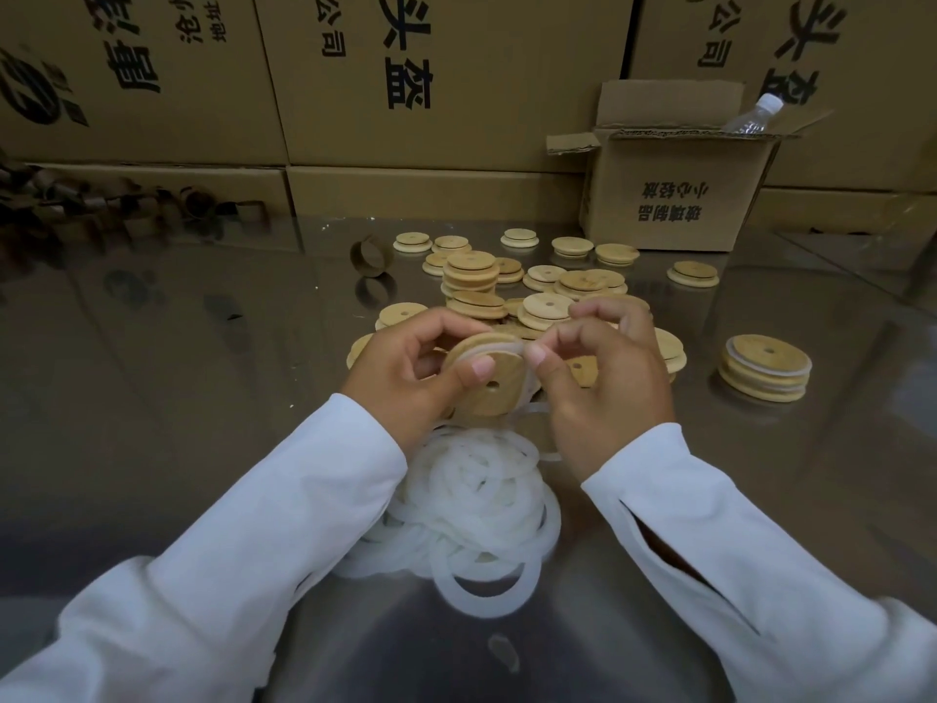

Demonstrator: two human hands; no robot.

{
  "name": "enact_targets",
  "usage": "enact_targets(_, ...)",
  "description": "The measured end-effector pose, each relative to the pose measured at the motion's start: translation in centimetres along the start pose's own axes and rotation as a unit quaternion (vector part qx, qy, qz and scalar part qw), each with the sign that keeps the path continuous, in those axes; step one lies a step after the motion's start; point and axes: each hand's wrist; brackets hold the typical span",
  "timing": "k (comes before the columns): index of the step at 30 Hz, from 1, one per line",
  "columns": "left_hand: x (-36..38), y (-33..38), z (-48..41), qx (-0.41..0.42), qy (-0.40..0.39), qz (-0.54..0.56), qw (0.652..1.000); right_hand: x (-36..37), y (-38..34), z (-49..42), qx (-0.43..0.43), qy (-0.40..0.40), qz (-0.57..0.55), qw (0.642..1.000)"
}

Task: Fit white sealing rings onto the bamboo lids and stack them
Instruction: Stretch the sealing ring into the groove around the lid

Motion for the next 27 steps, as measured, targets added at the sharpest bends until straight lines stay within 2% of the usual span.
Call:
enact_targets(7,0.12,-0.28,-0.18,-0.059,0.058,0.061,0.995,0.35,-0.11,0.33,0.023,-0.016,-0.045,0.999)
enact_targets(11,0.32,-0.30,-0.10,-0.085,0.033,0.097,0.991,0.36,0.08,0.44,-0.020,0.014,-0.005,1.000)
enact_targets(14,0.45,-0.26,-0.02,-0.082,0.017,0.094,0.992,0.37,0.15,0.37,-0.037,0.009,0.038,0.999)
enact_targets(18,0.43,-0.02,-0.06,-0.066,0.023,0.078,0.994,0.30,0.20,-0.07,-0.002,-0.002,0.055,0.998)
enact_targets(23,0.04,0.34,-0.13,-0.046,0.023,0.043,0.998,-0.04,0.18,-0.55,0.022,0.001,0.044,0.999)
enact_targets(27,-0.11,-0.03,-0.12,-0.045,0.040,0.037,0.998,-0.03,0.13,-0.30,0.031,-0.011,-0.012,0.999)
Point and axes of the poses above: each hand's wrist, its own z-axis away from the middle knuckle, its own x-axis out of the palm, y = z × x, and after that the axes turned 4 degrees about -z, right-handed
